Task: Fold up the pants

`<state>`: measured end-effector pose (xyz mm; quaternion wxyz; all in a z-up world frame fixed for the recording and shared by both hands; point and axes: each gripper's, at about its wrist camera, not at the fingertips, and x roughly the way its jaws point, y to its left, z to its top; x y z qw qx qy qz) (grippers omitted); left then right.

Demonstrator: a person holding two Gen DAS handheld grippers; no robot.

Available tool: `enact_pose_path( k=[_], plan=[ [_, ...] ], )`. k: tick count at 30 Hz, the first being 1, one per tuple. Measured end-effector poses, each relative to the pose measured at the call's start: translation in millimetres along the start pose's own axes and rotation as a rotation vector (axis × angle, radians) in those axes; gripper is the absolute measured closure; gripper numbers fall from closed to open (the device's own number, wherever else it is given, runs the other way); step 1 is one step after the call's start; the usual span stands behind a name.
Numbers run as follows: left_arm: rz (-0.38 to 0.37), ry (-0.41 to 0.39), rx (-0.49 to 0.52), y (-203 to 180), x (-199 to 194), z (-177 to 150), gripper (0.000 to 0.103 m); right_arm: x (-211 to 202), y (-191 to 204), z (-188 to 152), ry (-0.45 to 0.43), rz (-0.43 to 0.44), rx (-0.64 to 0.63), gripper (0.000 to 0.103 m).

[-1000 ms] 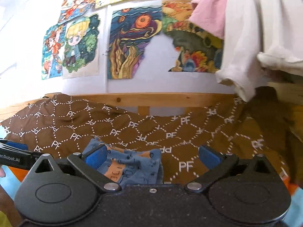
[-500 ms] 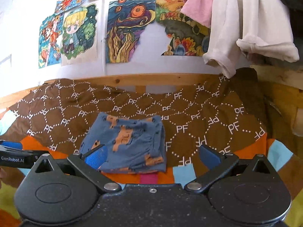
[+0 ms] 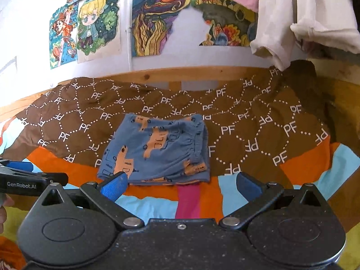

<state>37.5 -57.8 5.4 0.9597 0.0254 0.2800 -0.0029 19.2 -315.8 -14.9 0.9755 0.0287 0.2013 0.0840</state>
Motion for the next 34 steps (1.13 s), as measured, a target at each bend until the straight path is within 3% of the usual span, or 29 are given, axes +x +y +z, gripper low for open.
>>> enact_pose_path(
  k=[34],
  plan=[
    [0.002,0.023,0.023,-1.3,-2.6,-1.9,0.0,2.8,0.4,-1.1,0.025,0.001,0.011,0.001]
  ],
)
